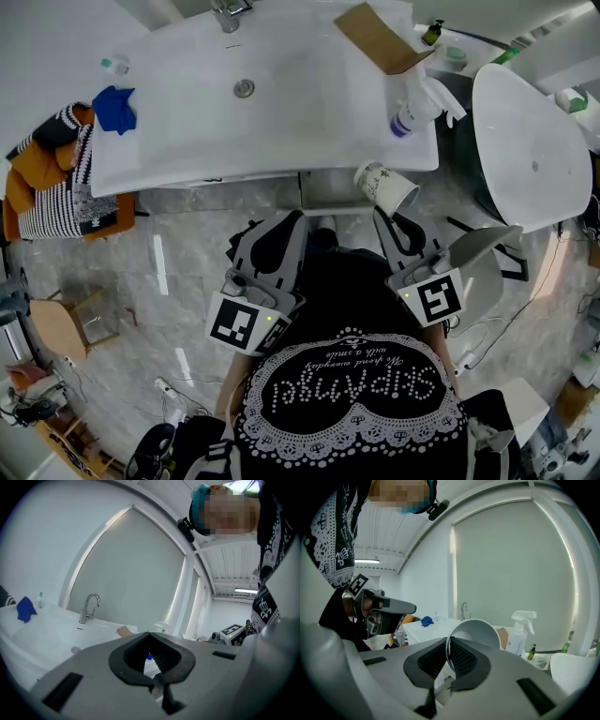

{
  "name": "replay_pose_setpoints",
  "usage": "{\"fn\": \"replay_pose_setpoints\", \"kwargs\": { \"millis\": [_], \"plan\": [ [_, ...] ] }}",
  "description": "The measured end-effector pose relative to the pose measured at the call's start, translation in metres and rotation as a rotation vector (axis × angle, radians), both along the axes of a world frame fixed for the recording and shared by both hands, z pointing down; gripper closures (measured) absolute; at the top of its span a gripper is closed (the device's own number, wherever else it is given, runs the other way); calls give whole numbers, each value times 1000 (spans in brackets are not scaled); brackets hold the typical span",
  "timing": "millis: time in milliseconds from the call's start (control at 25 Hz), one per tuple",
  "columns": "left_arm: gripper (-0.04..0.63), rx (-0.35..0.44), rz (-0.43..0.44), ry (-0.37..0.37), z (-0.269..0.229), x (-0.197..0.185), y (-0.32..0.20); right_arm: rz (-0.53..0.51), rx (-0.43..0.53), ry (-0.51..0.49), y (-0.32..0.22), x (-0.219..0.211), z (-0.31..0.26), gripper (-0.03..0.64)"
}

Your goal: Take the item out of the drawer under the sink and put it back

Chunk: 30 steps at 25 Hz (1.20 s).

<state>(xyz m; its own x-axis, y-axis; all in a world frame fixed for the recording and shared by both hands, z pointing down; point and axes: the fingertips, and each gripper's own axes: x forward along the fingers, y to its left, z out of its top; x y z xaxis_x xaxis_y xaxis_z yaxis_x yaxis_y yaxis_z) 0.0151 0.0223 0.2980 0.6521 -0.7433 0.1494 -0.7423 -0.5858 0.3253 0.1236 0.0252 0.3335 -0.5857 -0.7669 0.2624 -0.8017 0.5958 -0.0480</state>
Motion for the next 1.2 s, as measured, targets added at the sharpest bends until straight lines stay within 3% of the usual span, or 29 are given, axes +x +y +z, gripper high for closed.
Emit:
{"fn": "replay_pose_setpoints", "kwargs": {
  "millis": [160,520,920,1200],
  "plan": [
    [591,-34,-17,24,-2,-14,-3,-11,-6,2,2,-2,1,591],
    [591,-1,-137,13,-21,-60,-5,-24,-9,12,6,0,4,591],
    [591,-15,-184,-51,-12,-76,6,-83,58,329,4,24,21,591],
    [591,-1,-202,-42,-18,-81,6,-103,45,379,8,21,27,591]
  ]
}}
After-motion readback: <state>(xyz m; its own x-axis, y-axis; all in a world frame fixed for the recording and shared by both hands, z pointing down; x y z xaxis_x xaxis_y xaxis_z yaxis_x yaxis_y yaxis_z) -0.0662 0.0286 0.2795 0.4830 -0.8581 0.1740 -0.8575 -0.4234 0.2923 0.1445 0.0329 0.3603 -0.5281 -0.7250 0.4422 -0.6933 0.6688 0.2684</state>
